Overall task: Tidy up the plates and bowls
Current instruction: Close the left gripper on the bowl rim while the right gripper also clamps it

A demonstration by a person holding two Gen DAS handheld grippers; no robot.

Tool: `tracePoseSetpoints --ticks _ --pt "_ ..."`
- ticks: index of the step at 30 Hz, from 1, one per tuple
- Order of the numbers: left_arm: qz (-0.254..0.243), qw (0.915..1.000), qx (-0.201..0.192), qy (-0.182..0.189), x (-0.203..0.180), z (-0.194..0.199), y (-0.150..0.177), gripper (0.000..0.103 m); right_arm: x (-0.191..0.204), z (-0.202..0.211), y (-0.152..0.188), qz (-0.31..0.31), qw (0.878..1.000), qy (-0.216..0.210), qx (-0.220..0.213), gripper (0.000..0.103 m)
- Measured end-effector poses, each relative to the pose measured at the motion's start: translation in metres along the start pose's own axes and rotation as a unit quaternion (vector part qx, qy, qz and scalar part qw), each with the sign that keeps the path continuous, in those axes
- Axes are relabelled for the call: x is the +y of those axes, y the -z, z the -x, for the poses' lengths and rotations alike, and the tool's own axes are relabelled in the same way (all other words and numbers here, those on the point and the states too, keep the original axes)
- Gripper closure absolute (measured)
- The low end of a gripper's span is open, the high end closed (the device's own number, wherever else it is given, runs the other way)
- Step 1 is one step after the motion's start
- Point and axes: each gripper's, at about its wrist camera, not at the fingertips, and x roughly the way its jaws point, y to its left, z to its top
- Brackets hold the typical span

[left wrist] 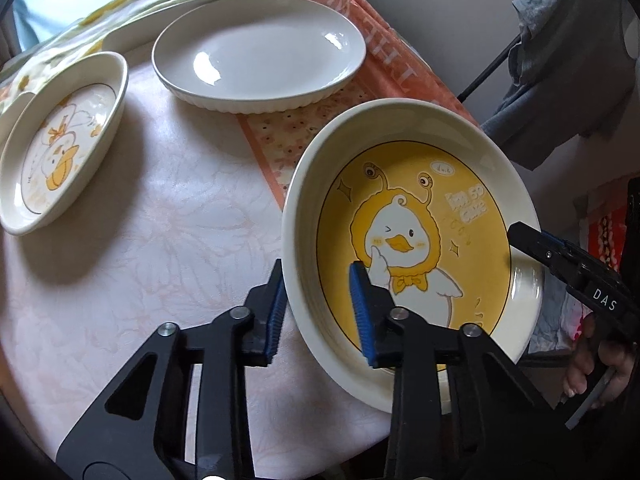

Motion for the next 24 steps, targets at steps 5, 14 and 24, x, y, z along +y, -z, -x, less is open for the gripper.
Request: tracePoseSetpoints --ticks 5,14,24 --pt "0.014 0.9998 0.001 0.012 0.008 0.000 -0.002 0.086 -0.006 -0.002 -0.002 0.003 1.000 -0.003 0.005 0.091" --pt "-0.023 0.9995 -0.008 -0.022 -0.004 0.005 -0.003 0.085 -0.002 -0.004 -0.007 0.032 0.999 0.007 0.018 0.092" --pt "-0.021 0.9985 -0.036 -0.036 -0.004 0.029 -0.001 0.085 0.007 0.000 -0.016 0.068 0.998 0.013 0.009 0.091"
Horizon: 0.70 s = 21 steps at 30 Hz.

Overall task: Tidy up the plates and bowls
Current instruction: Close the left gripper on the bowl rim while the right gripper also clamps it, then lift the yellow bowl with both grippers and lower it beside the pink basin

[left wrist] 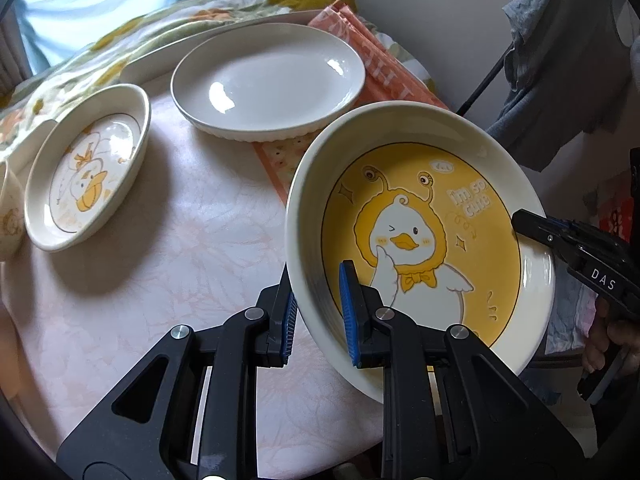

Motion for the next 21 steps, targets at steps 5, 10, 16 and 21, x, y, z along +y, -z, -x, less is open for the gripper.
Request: tracePoseSetpoints --ticks 5,10,16,21 --pt "0.020 0.9995 -0.022 -0.010 0.009 0.027 0.003 0.085 0.015 0.011 -0.014 0.025 1.000 -0.009 -0.012 0.091" --pt "0.056 0.9970 -0.045 -0.028 0.028 0.061 0.012 0.085 0.043 0.020 -0.031 0.060 0.998 -0.024 -0.021 0.091" --pt "0.109 0.9897 -0.069 -0.062 0.072 0.103 0.038 0.085 0.099 0.018 -0.038 0.110 0.992 -0.059 -0.019 0.091" --pt "0.147 0.9822 -0.077 -0.088 0.120 0.127 0.071 0.085 0.152 -0.001 -0.030 0.145 0.986 -0.085 0.001 0.090"
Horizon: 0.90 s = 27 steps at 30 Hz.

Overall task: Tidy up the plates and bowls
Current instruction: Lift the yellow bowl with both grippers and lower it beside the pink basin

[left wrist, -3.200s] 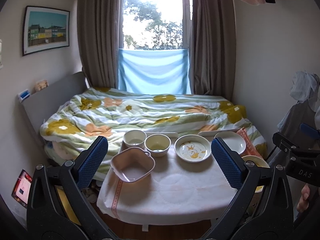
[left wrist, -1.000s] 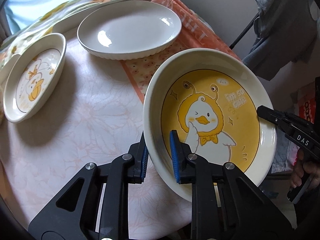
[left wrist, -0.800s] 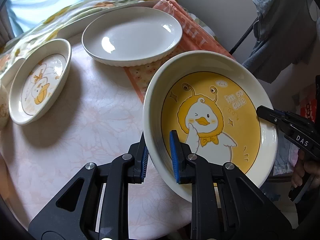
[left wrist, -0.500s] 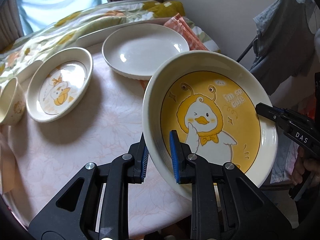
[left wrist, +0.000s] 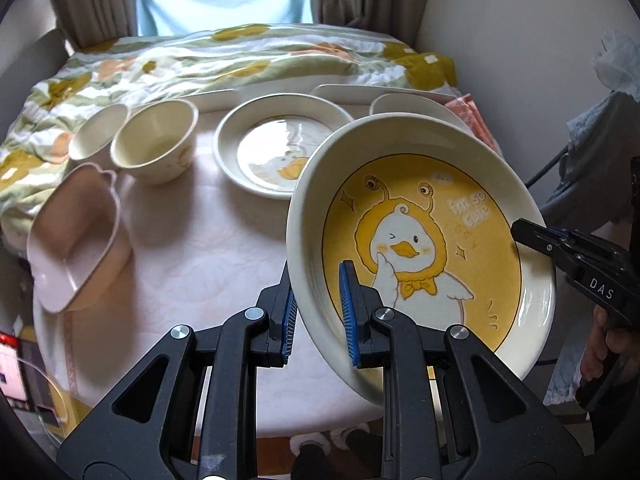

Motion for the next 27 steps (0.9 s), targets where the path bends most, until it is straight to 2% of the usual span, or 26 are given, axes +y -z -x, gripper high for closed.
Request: tracePoseSetpoints --ticks 4,7,13,19,23,27 --pt "0.027 0.9994 0.009 -0.020 0.052 0.004 0.017 0.085 0.045 -0.032 0.002 0.017 0.999 -0.023 0.023 0.089" --pt "0.053 0.9982 0.019 -0.023 0.089 0.000 0.034 0.085 0.072 -0.056 0.007 0.025 0.998 -0.037 0.043 0.089" --pt "0.075 0.9958 0.043 -0.030 0.141 -0.021 0.055 0.085 0.115 -0.106 0.022 0.030 0.995 -0.045 0.084 0.089" --pt "0.076 0.9957 0.042 -0.030 0.163 -0.038 0.067 0.086 0.128 -0.131 0.027 0.036 0.994 -0.045 0.091 0.088" --pt "0.066 0.9967 0.038 -0.030 0.165 -0.042 0.069 0.086 0.133 -0.137 0.028 0.048 0.994 -0.027 0.092 0.088" --pt "0.079 0.9960 0.038 -0.017 0.169 -0.046 0.073 0.086 0.136 -0.137 0.026 0.054 0.994 -0.020 0.088 0.088"
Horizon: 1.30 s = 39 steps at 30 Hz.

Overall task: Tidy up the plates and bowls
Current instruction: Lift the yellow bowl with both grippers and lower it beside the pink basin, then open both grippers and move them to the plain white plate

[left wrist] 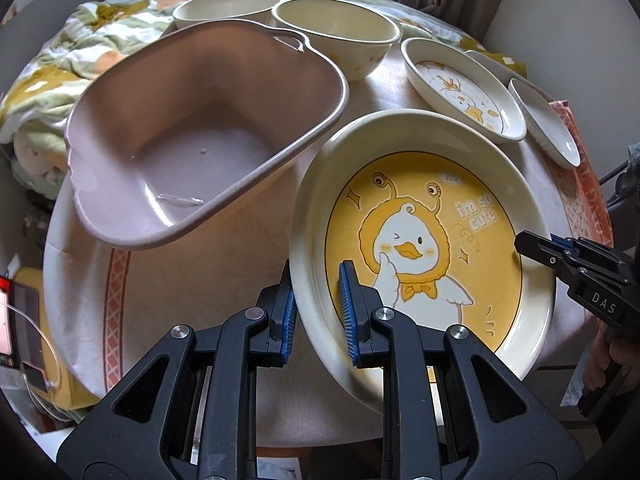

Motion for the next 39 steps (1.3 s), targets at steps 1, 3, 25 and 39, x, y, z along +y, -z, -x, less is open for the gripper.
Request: tracePoseSetpoints --ticks 1,3,25,39 --pt "-0.003 1.0000 -0.001 -0.001 -0.001 0.000 0.000 0.086 0.001 -0.002 -0.001 0.003 1.000 0.005 0.002 0.088" --pt "-0.008 1.0000 -0.004 -0.003 -0.002 0.000 0.001 0.085 0.004 -0.003 -0.002 0.011 1.000 0.013 0.003 0.088" --pt "-0.036 0.9956 -0.034 -0.079 -0.012 0.032 -0.001 0.001 0.000 0.018 0.005 -0.020 0.998 0.054 -0.036 0.000" --pt "-0.093 0.9867 -0.133 0.003 -0.086 0.139 -0.071 0.001 -0.018 0.160 -0.022 -0.013 0.982 0.140 -0.127 0.000"
